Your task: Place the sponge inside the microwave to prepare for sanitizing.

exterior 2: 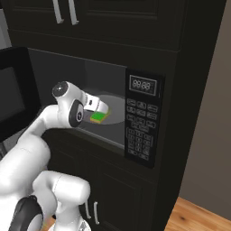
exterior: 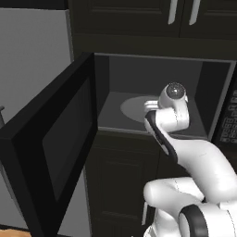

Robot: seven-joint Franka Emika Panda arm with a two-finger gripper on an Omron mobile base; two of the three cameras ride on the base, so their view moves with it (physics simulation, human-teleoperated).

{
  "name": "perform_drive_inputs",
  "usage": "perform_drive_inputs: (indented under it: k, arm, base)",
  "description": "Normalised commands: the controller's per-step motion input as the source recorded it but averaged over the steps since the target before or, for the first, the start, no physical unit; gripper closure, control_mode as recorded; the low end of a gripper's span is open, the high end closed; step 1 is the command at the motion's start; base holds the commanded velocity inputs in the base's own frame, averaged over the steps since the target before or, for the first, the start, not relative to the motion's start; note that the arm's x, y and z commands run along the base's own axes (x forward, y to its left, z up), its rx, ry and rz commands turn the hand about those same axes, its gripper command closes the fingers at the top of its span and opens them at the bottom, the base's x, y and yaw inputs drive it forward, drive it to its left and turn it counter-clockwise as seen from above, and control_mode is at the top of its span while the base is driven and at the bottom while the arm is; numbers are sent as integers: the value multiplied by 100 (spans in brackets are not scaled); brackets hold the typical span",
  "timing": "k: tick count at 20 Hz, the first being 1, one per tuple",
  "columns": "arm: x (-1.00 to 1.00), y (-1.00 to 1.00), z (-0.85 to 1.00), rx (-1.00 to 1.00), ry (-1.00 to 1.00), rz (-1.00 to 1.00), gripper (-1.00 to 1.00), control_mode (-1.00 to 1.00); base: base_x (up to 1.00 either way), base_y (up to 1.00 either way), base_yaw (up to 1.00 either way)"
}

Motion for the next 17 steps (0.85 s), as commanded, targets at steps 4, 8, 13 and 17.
perform_drive_inputs:
  k: [4,8,13,17]
  arm:
    - [-92,4,7,0,-4,0,-100,-100]
    - [-99,16,40,0,-2,0,-100,-100]
    - [-93,50,70,0,-3,0,-100,-100]
    - [-86,56,75,1,-1,0,-100,-100]
  base:
    - [0,0,0]
    - [0,0,0]
    - [0,0,0]
    - [0,0,0]
